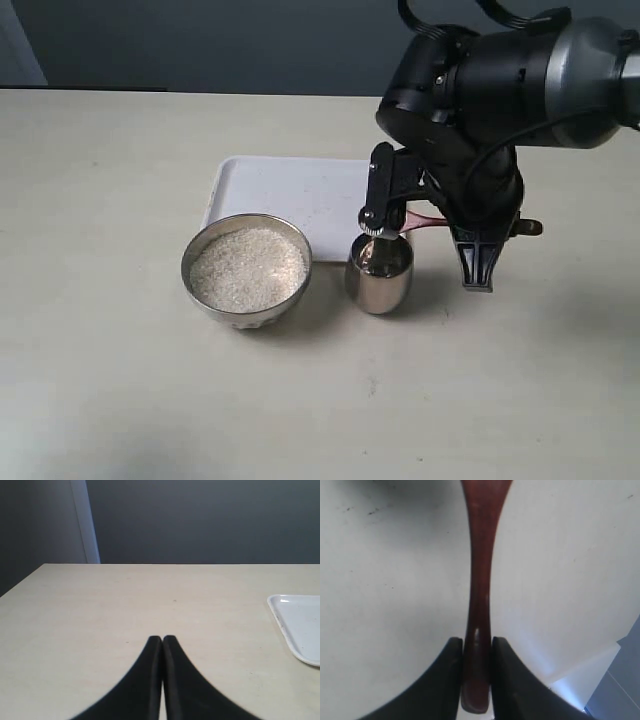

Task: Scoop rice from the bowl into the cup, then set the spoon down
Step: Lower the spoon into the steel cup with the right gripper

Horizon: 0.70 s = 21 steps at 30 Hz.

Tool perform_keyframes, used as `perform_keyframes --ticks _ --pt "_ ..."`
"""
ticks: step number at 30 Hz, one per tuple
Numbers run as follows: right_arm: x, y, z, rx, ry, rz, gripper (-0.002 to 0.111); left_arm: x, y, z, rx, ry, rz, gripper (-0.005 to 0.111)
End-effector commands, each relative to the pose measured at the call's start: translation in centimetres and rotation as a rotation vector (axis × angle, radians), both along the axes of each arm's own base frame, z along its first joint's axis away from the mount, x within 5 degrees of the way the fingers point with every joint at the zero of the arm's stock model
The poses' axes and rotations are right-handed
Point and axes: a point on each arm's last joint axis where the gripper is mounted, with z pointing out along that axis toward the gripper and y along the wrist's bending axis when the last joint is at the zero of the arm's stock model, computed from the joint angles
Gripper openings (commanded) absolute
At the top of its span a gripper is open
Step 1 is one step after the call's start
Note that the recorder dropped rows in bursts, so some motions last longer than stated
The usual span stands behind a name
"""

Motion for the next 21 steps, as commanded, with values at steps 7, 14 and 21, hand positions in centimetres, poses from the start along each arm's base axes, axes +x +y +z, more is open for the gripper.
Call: perform_keyframes --ticks 7,14,21 --pt "-0.8 -1.3 -1.6 -0.074 0.022 0.009 -0.001 0.0 0.0 -0.1 -0.003 0.001 -0.003 0.000" --pt "-0.8 -1.3 -1.2 -0.068 0.000 0.001 -0.001 0.0 0.0 -0.1 -0.003 0.001 -0.003 0.000" --pt "-1.4 -0.4 -1.0 -0.100 -0.039 0.076 -0.001 0.0 0.0 -0.1 -0.003 0.001 -0.003 0.000"
